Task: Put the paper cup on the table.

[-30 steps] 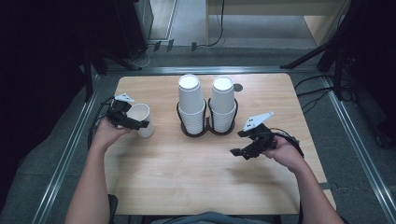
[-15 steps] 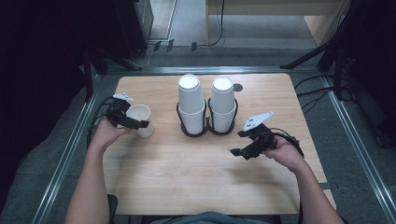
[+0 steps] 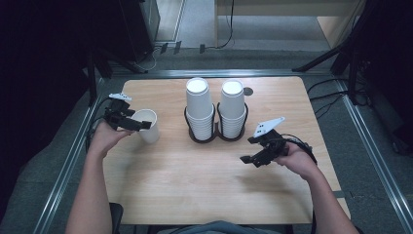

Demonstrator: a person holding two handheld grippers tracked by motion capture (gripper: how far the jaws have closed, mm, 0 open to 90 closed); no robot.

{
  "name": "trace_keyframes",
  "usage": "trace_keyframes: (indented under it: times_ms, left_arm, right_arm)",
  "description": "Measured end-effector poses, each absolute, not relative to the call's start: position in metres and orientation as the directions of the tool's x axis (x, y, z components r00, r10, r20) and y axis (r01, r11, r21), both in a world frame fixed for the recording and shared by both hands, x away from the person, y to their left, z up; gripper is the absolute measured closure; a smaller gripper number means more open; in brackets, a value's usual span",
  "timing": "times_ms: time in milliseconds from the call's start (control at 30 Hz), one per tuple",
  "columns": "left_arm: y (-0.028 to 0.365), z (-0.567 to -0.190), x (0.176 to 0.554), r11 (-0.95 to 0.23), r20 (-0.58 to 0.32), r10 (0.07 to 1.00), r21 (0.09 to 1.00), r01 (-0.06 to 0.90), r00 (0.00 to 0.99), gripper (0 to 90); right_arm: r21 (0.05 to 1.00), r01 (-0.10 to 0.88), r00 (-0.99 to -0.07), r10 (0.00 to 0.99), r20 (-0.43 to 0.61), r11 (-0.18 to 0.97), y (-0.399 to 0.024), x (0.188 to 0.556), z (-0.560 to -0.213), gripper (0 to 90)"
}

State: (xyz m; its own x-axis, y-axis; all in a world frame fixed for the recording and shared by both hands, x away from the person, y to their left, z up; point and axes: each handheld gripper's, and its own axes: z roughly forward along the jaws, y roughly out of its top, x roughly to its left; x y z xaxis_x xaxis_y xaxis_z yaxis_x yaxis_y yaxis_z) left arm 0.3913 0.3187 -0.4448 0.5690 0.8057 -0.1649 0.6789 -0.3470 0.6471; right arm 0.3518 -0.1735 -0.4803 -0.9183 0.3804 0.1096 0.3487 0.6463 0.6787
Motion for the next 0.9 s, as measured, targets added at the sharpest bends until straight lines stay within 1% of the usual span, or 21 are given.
trace_keyframes:
  times_ms: [433, 567, 900]
  left_arm:
    - [0.325, -0.429, 0.385, -0.329, -0.174, 0.813, 0.651, 0.684, 0.556, 0.0]
    - [0.321, -0.426, 0.384, -0.33, -0.197, 0.8, 0.645, 0.689, 0.567, 0.0]
    - [0.306, -0.422, 0.384, -0.35, -0.203, 0.783, 0.638, 0.686, 0.588, 0.1]
  right_arm:
    - [0.677, 0.352, -0.918, 0.381, 0.114, 0.646, -0.174, 0.352, -0.48, 18.5]
    - [0.676, 0.354, -0.917, 0.381, 0.117, 0.646, -0.174, 0.352, -0.48, 18.5]
    - [0.677, 0.353, -0.918, 0.38, 0.116, 0.646, -0.174, 0.352, -0.48, 18.5]
